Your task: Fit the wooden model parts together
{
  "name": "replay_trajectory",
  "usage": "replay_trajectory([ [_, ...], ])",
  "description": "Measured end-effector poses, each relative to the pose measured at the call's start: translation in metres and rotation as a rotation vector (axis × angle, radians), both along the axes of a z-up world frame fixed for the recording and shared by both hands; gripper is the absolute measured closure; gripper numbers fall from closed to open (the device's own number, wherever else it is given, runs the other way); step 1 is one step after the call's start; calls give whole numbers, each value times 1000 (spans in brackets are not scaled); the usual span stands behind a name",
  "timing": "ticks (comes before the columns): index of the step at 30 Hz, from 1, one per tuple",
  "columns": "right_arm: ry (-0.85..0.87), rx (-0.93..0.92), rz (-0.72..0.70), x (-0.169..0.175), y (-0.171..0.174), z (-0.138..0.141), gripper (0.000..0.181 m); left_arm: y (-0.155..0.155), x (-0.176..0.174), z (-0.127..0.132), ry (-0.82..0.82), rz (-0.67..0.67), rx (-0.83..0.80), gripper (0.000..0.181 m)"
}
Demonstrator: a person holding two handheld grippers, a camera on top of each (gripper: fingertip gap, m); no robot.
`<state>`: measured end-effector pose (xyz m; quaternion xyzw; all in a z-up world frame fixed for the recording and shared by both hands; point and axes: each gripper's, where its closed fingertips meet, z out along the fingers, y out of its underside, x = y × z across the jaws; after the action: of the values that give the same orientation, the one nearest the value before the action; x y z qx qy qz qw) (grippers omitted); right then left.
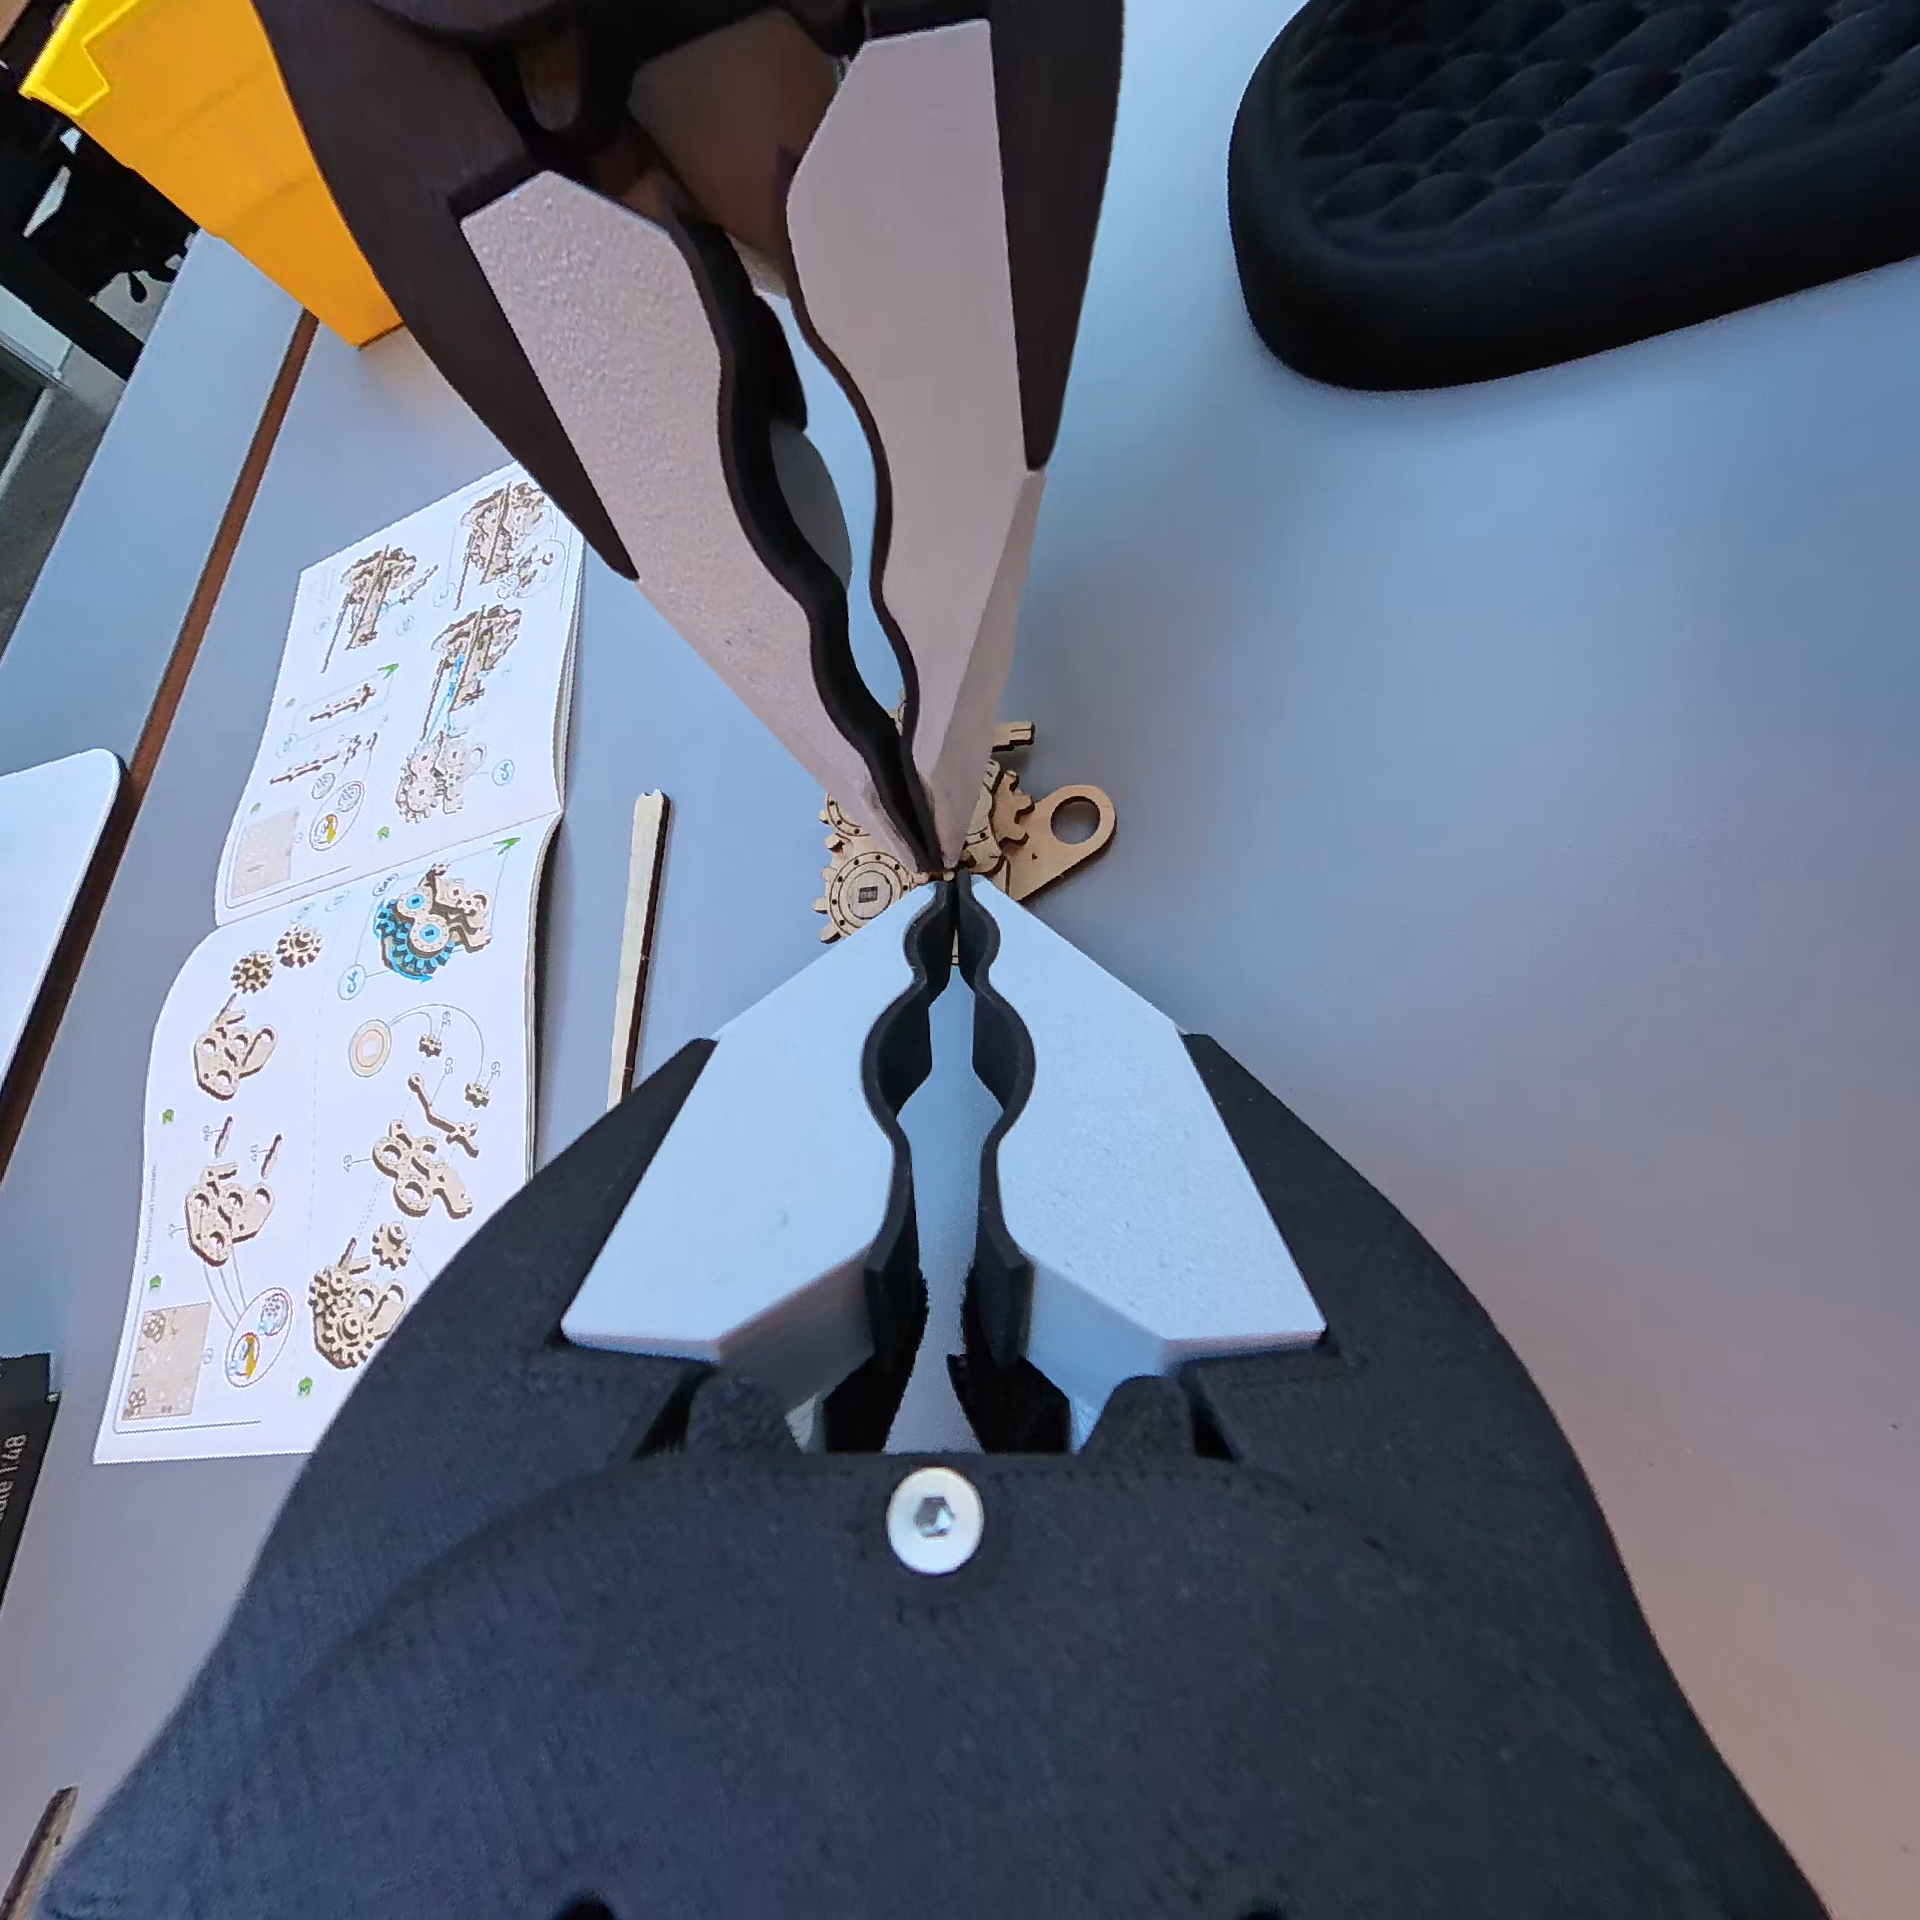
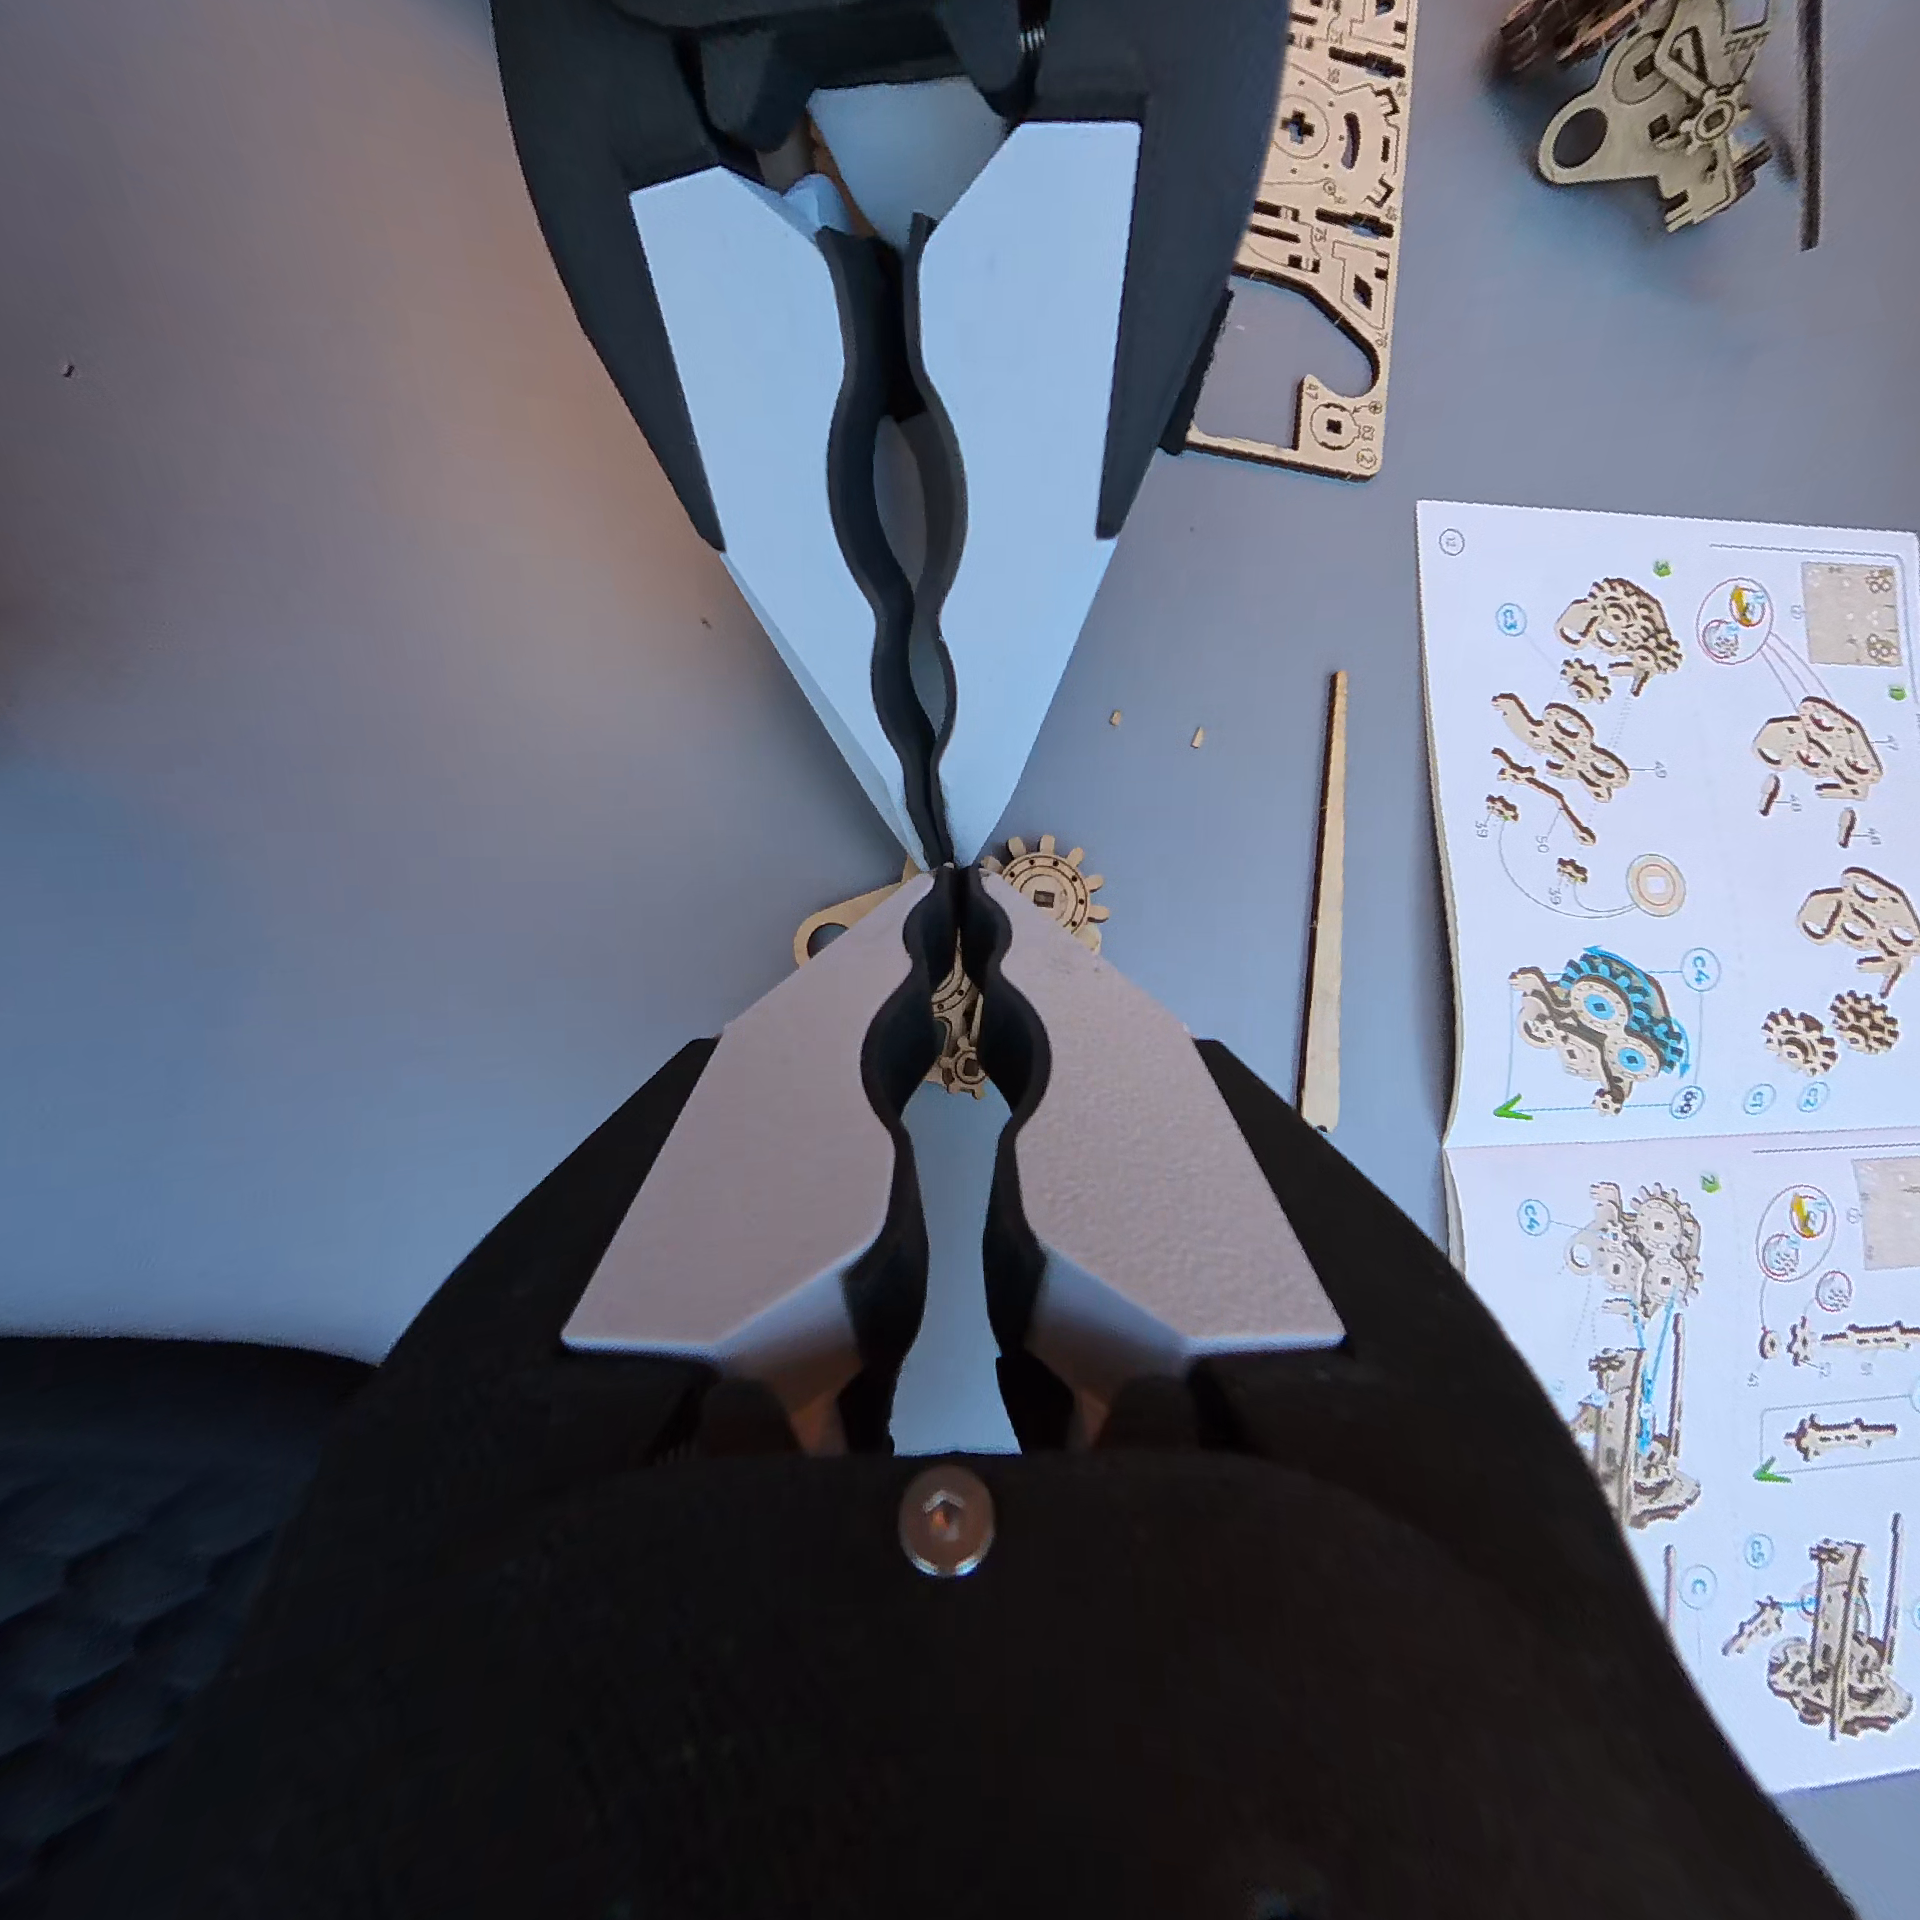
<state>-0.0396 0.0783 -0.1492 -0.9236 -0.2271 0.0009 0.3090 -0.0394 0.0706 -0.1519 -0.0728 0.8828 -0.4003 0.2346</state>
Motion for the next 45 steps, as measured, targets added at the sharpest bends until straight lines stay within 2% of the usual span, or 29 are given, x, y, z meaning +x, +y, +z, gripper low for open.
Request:
replay_trajectory([
  [9, -67, -45, -13, 0, -1, 0, 181, 0, 0, 0, 7, 2, -4, 181],
  [20, -54, -58, -26, 0, -1, 0, 181, 0, 0, 0, 13, 4, -2, 181],
  [28, 3, 12, -31, 6, 1, 3, 181, -1, 0, 1, -3, 5, -10, 181],
  [30, 17, 83, -31, 11, 2, 14, 181, -1, -1, 1, 0, 7, -21, 181],
  [34, 184, 146, -90, 14, 0, 29, 181, 0, 0, 8, -9, 5, -62, 177],
  [39, 192, 122, -83, 15, -2, 16, 181, 11, 2, 17, 13, 25, -89, 175],
  [41, 209, 127, -64, 9, 1, 14, 181, 12, 3, 21, 58, 36, -141, 181],
  [45, 240, 114, -67, 4, 4, 9, 181, 9, 2, 23, 152, 43, -213, 181],
])
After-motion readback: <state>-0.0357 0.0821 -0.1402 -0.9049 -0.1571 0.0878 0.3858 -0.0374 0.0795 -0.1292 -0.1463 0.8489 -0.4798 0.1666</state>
